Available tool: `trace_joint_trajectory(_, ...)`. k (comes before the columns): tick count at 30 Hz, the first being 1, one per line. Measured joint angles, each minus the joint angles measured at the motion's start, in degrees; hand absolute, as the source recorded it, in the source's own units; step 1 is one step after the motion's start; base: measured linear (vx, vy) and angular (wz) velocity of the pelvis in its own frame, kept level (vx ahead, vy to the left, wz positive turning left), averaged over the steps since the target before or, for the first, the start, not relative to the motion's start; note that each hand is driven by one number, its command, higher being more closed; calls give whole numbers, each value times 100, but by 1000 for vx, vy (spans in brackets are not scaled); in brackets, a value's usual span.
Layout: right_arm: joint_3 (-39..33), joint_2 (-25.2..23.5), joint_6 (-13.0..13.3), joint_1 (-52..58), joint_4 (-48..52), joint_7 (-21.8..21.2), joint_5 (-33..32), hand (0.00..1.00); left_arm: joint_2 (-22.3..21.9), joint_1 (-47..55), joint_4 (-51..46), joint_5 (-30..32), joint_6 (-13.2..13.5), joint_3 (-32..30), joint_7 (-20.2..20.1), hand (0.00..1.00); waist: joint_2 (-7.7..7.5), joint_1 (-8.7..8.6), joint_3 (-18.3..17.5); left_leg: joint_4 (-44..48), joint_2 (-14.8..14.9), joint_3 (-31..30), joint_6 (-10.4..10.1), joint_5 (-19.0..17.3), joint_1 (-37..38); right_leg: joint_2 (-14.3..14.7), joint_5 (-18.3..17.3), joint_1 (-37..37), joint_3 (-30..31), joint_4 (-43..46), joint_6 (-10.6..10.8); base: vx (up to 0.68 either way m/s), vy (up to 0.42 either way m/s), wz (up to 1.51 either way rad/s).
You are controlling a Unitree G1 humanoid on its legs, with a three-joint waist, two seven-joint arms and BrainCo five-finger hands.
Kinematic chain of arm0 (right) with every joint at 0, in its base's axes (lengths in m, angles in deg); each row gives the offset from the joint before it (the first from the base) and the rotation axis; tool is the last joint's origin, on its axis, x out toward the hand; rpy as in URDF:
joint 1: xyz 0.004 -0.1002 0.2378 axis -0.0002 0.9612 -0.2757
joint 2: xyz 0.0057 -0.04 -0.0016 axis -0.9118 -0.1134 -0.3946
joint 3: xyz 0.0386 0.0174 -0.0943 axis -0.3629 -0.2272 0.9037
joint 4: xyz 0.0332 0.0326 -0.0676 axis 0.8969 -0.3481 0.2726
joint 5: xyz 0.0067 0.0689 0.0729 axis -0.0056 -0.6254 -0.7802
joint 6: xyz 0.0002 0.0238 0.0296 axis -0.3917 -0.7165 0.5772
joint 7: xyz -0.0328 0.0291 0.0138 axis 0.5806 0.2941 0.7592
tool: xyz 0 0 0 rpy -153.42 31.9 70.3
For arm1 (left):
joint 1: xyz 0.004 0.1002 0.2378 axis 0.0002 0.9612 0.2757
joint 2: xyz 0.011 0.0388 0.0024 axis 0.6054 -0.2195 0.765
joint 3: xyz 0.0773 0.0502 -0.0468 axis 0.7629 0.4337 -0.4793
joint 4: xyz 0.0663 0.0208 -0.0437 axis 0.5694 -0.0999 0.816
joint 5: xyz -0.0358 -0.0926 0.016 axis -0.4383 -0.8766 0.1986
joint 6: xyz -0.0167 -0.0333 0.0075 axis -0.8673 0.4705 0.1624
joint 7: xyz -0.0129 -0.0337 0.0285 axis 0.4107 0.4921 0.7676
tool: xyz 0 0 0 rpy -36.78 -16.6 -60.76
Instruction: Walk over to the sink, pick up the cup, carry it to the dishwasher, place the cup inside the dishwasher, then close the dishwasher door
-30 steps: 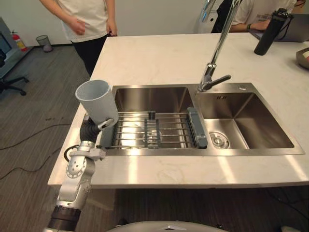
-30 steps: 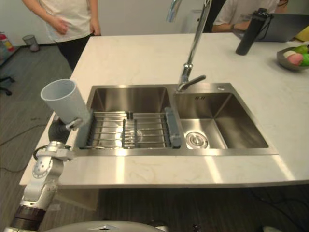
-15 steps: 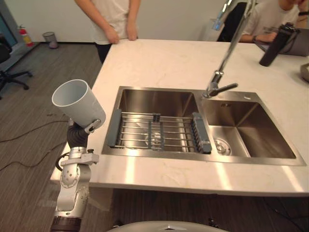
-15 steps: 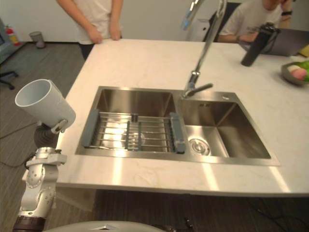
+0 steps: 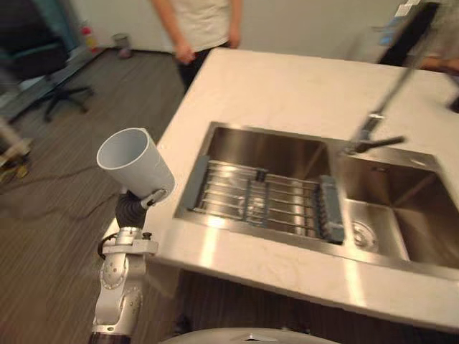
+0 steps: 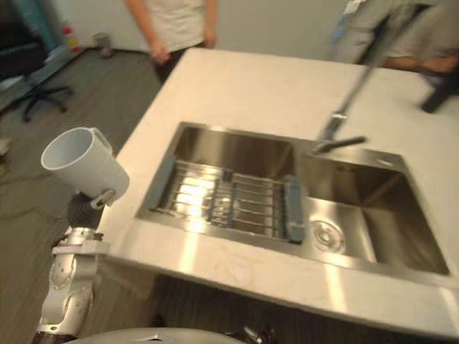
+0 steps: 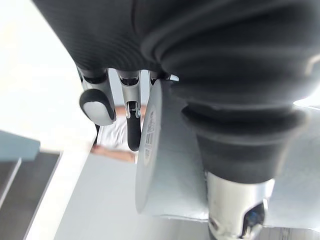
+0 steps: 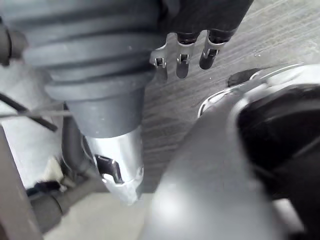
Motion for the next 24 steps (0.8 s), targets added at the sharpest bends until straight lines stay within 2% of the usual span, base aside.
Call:
trace_joint_trajectory(1, -1, 67, 14, -60, -35, 1, 4, 0, -29, 61, -56, -13, 6, -16, 32, 100, 58, 73, 65, 107, -20, -74, -100, 81, -162, 25, -28, 5, -195, 43, -40, -238, -35, 195)
trace_joint_trajectory(2, -14, 229, 53, -205, -196, 10, 3, 0, -82, 85, -62, -49, 9, -47, 13, 100, 151, 170, 190, 118, -142, -112, -394, 512, -469, 31, -110, -2, -627, 158, -176, -320, 8, 233)
trace_joint_trajectory(3, -156, 318, 22, -303, -372, 18, 6, 0, -56, 64, -46, -118, 23, -113, -67, 100, 85, 283, 303, 123, -146, 574, -209, 587, -557, -151, -109, -29, -1162, 145, -225, -320, 36, 245)
trace_joint_trajectory(4, -340, 393, 13, -361, -483, 47, -5, 0, -69, 120, -70, -170, 38, -143, -95, 100, 104, 408, 306, 1108, 47, 1582, 842, -233, -691, -242, -108, -45, -1516, 261, -222, -260, 27, 205)
trace_joint_trajectory(5, -427, 473, -2, -356, -419, 60, -43, 0, -57, 129, -91, -237, 78, -190, -160, 100, 93, 458, 308, 2077, 279, 2352, 1345, -870, -646, -374, -128, -9, -1853, 385, -244, -181, -19, 182)
trace_joint_trajectory(6, -427, 580, -80, -358, -373, 57, -89, 0, -68, 127, -138, -256, 168, -214, -253, 100, 96, 421, 304, 2932, 602, 2980, 1279, -1346, -393, -524, -132, 88, -2277, 491, -245, -166, -37, 173)
trace_joint_trajectory(7, -422, 615, -124, -337, -348, 54, -123, 0, -73, 127, -172, -257, 181, -202, -315, 100, 103, 391, 294, 3178, 772, 3160, 1154, -1500, -229, -585, -130, 128, -2513, 533, -241, -154, 12, 207)
trace_joint_trajectory(8, -440, 641, -177, -243, -272, 52, -122, 0, -75, 120, -243, -256, 184, -81, -456, 100, 135, 306, 207, 3384, 1106, 3288, 986, -1626, 40, -692, -132, 201, -2977, 603, -229, -113, 95, 224)
trace_joint_trajectory(9, -453, 678, -230, -188, -185, 46, -118, 0, -145, 109, -265, -256, 184, 79, -619, 100, 273, 224, 99, 3200, 1508, 3371, 914, -1389, 233, -748, -109, 235, -3453, 744, -187, -82, 136, 234)
trace_joint_trajectory(10, -460, 728, -255, -198, -182, 45, -112, 0, -220, 90, -263, -255, 180, 149, -692, 100, 369, 177, 54, 2993, 1609, 3383, 718, -1371, 266, -794, -126, 230, -3653, 915, -142, -46, 302, 231)
trace_joint_trajectory(11, -469, 733, -364, -181, -194, 43, -105, 0, -307, 23, -220, -259, 172, 308, -773, 100, 404, 135, 37, 2788, 1367, 3663, 918, -1461, 176, -1025, -53, 254, -3868, 1121, -155, -12, 295, 195)
trace_joint_trajectory(12, -464, 670, -406, -174, -194, 28, -103, 0, -307, 13, -220, -266, 168, 362, -803, 100, 382, 91, 39, 2652, 1274, 3792, 957, -1471, 206, -1121, 18, 346, -4022, 1198, -171, -8, 326, 244)
trace_joint_trajectory(13, -465, 554, -491, -145, -198, 25, -102, 0, -304, -23, -222, -367, 156, 486, -897, 100, 392, 54, 42, 2215, 988, 3881, 1047, -1527, 333, -1428, 91, 511, -4431, 1728, -235, 20, 299, 236)
trace_joint_trajectory(14, -462, 440, -557, -135, -197, 23, -102, 0, -266, -61, -227, -458, 165, 598, -960, 100, 417, 78, 42, 1560, 716, 3816, 1048, -1527, 539, -1577, -204, 550, -4578, 2067, 53, 4, 310, 214)
trace_joint_trajectory(15, -457, 392, -582, -158, -157, 9, -101, 0, -235, -86, -226, -512, 172, 609, -991, 100, 456, 68, 48, 1242, 632, 3732, 1025, -1513, 603, -1495, -365, 482, -4573, 2043, 239, -68, 343, 187)
trace_joint_trajectory(16, -459, 365, -614, -207, -99, 12, -103, 0, -188, -154, -196, -648, 172, 681, -1044, 100, 498, -7, 50, 661, 471, 3506, 822, -1386, 724, -1336, -452, 283, -4596, 1909, 307, -87, 181, 155)
trace_joint_trajectory(17, -456, 364, -643, -205, 27, 16, -104, 0, -156, -190, -159, -667, 172, 762, -1108, 100, 502, -46, 52, 342, 369, 3261, 686, -1288, 795, -1198, -386, 142, -4611, 1669, 207, -95, 91, 165)
trace_joint_trajectory(18, -452, 359, -714, -196, 65, 18, -108, 0, -91, -240, -78, -677, 174, 931, -1118, 100, 417, -38, 60, 255, 254, 3025, 680, -1221, 804, -1057, -70, -37, -4505, 1211, -211, -46, -54, 142)
trace_joint_trajectory(19, -472, 368, -733, -139, 40, 24, -112, 0, -67, -290, 62, -678, 172, 1140, -1120, 100, 428, -74, 60, 222, 203, 2741, 680, -1227, 763, -1033, 220, -68, -4148, 1210, -490, -60, -72, 134)
trace_joint_trajectory(20, -522, 360, -718, 4, 37, 37, -151, 0, -67, -291, 191, -677, 147, 1415, -1115, 100, 476, -63, -44, 128, 156, 2503, 683, -1213, 773, -1089, 335, -130, -3575, 1431, -608, -66, -24, 139)
trace_joint_trajectory(21, -631, 393, -716, 124, 48, 33, -327, 0, -69, -292, 282, -662, 137, 1764, -1114, 100, 525, -72, -60, 4, 86, 2122, 718, -1130, 810, -1197, 452, -364, -2445, 1958, -798, -56, 32, 134)
trace_joint_trajectory(22, -757, 340, -677, 180, 47, 18, -419, 0, -78, -313, 303, -624, 135, 1979, -1110, 100, 562, -144, -72, -52, 52, 1852, 740, -1035, 859, -1148, 307, -629, -1471, 2231, -619, -10, 22, 144)
trace_joint_trajectory(23, -871, 242, -613, 192, 57, 16, -462, 0, -36, -387, 354, -581, 136, 2114, -1107, 100, 586, -259, -74, -136, 38, 1553, 765, -916, 859, -870, -37, -752, -505, 2124, -315, 9, -38, 175)
trace_joint_trajectory(24, -923, 80, -558, 254, 60, 12, -481, 0, -63, -618, 607, -566, 135, 2226, -1091, 100, 503, -362, -28, -206, 1, 1174, 758, -762, 850, -434, -382, -876, 725, 1904, -192, 14, -77, 156)
